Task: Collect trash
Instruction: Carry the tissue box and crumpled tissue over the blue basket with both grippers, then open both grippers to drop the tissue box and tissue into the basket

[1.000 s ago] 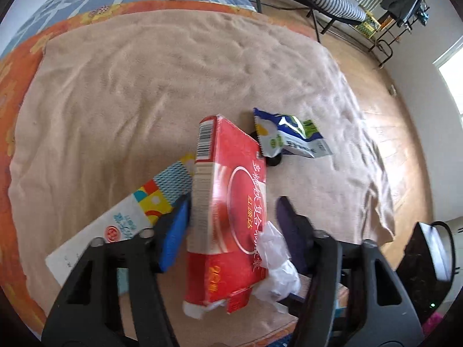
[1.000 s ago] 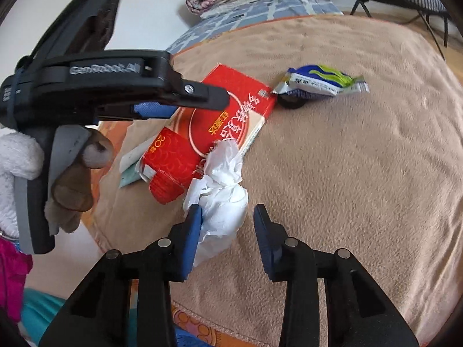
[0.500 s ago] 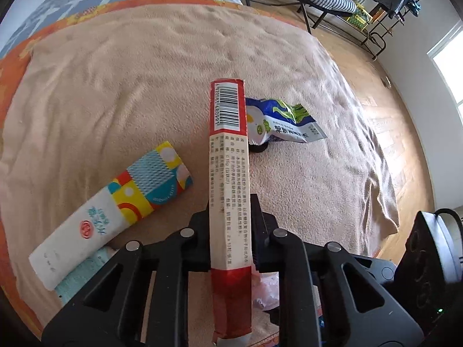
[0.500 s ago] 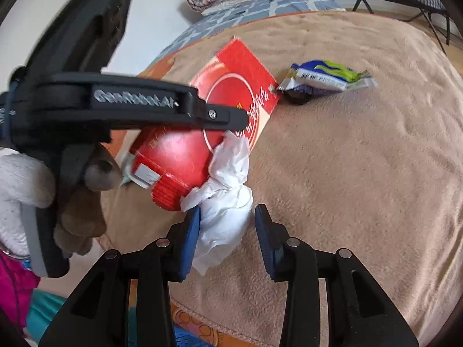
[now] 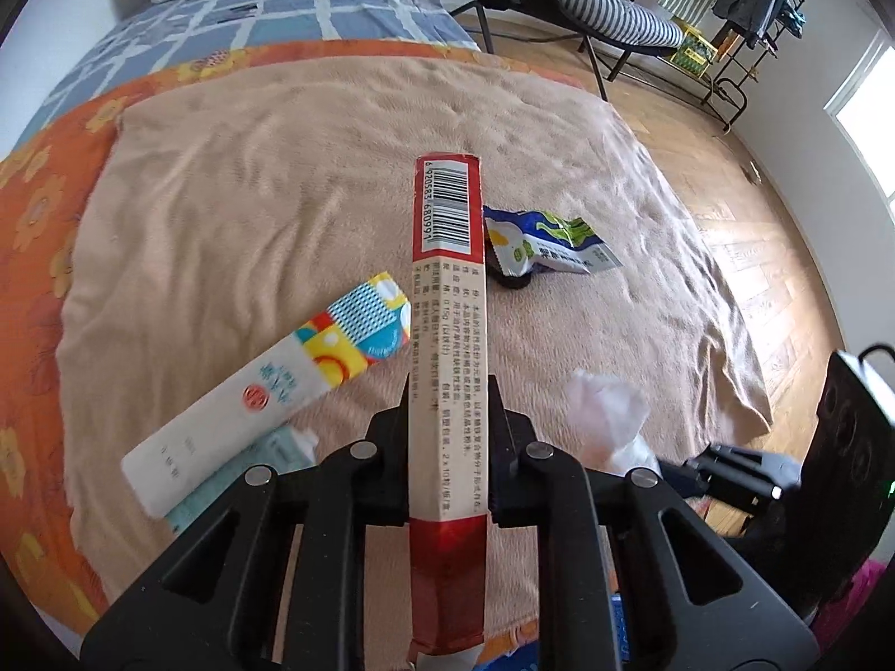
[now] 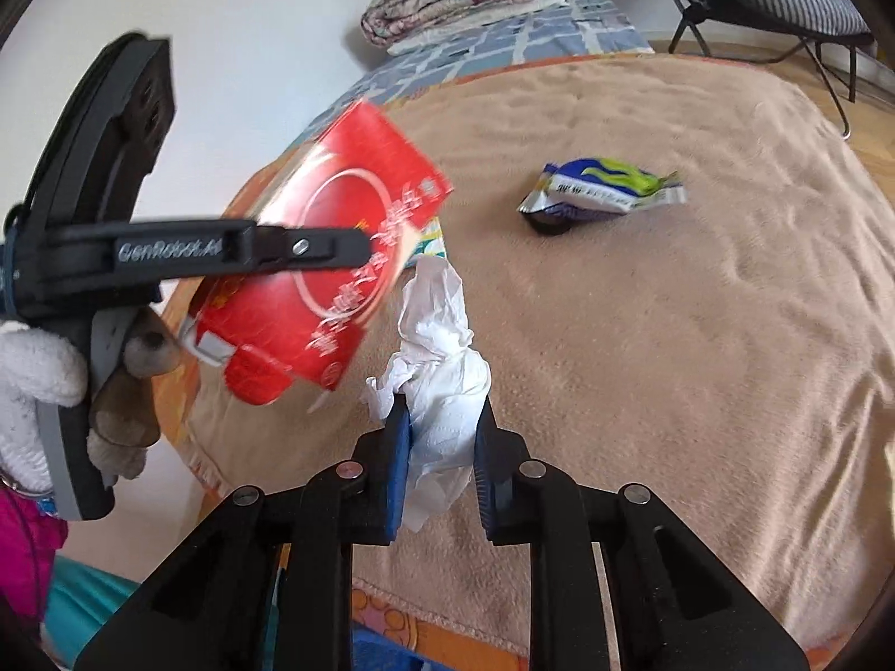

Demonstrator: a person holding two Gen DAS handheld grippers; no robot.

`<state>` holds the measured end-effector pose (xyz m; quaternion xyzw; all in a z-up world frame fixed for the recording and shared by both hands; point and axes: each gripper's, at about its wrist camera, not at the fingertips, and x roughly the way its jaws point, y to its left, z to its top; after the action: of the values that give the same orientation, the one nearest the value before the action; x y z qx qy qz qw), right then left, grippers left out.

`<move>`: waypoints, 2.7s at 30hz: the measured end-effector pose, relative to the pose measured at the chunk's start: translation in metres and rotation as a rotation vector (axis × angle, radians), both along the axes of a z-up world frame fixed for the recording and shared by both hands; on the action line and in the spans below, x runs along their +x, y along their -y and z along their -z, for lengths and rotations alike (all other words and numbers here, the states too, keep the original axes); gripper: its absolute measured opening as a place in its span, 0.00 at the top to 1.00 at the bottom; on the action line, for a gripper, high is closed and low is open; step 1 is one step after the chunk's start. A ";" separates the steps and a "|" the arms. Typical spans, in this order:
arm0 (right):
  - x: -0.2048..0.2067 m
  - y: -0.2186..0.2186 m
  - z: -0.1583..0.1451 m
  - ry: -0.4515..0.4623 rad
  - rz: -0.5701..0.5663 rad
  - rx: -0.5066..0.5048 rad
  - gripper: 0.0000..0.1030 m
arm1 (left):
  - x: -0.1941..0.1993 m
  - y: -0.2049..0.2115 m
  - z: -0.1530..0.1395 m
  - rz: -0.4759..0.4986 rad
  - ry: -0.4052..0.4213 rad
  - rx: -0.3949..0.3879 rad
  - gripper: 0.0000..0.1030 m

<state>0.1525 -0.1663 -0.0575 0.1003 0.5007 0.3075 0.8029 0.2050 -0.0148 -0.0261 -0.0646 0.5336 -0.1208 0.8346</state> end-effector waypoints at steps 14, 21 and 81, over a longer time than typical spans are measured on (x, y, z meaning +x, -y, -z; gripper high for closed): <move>-0.062 0.016 -0.035 0.112 -0.059 -0.068 0.82 | -0.097 0.002 -0.028 0.011 0.065 0.027 0.84; -0.093 0.024 -0.042 0.135 -0.090 -0.096 0.82 | -0.150 0.011 -0.031 0.030 0.093 0.020 0.84; -0.223 0.051 0.024 -0.083 -0.151 -0.260 0.54 | -0.294 0.072 0.089 0.201 -0.144 0.073 0.52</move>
<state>-0.0700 -0.2175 -0.0814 -0.0298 0.5753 0.2950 0.7623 -0.0888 -0.0870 -0.1147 0.0113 0.6001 -0.1793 0.7795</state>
